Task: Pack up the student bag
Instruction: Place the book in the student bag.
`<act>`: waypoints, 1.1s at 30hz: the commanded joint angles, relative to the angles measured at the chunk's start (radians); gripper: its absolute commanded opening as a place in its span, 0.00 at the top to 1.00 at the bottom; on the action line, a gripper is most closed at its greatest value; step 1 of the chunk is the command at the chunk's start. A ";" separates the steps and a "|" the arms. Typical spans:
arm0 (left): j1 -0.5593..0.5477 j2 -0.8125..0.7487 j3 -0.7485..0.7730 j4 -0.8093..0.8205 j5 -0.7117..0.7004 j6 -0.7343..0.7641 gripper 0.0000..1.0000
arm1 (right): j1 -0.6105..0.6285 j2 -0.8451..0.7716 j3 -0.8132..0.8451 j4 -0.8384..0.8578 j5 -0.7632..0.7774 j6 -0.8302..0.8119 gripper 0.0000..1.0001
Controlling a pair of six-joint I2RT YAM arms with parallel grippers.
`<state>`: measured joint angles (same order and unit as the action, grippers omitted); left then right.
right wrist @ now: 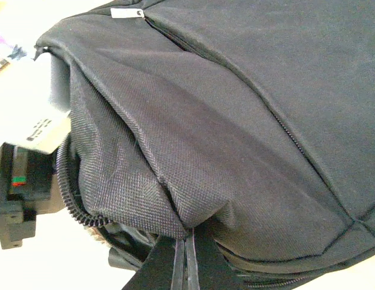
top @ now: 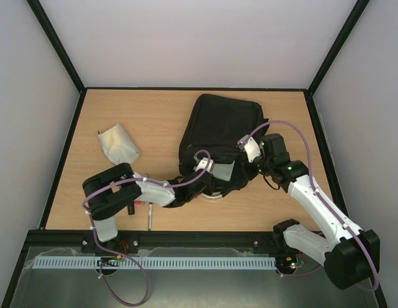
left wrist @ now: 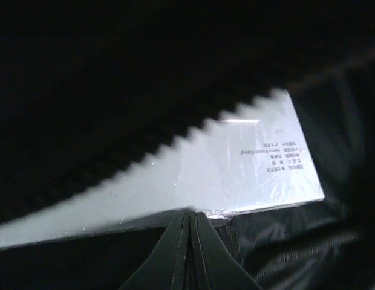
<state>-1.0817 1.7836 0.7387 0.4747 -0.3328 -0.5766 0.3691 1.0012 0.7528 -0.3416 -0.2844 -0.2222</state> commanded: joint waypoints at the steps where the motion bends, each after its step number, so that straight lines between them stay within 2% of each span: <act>1: 0.044 0.083 0.096 0.143 -0.005 0.032 0.98 | -0.005 -0.015 0.011 0.038 -0.012 -0.011 0.99; 6: 0.063 0.154 0.146 0.225 -0.049 0.030 0.97 | -0.005 -0.015 0.011 0.038 -0.010 -0.011 0.99; 11: 0.079 0.218 0.188 0.266 -0.020 0.033 0.97 | -0.007 -0.012 0.010 0.039 0.000 -0.011 0.99; 18: 0.008 0.053 0.111 0.204 -0.062 0.067 0.98 | -0.007 -0.012 0.009 0.042 0.001 -0.012 0.99; 22: -0.027 -0.033 0.065 0.096 -0.065 -0.034 0.98 | -0.006 -0.014 0.010 0.041 0.001 -0.013 0.99; 25: -0.044 -0.065 0.018 0.075 -0.076 -0.123 0.98 | -0.007 -0.019 0.008 0.042 -0.002 -0.010 0.99; 33: -0.045 0.026 0.016 0.111 -0.054 -0.204 0.98 | -0.007 -0.018 0.008 0.037 -0.003 -0.010 0.99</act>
<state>-1.1294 1.7565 0.7601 0.5655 -0.3756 -0.7155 0.3611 1.0012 0.7528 -0.3157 -0.2619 -0.2245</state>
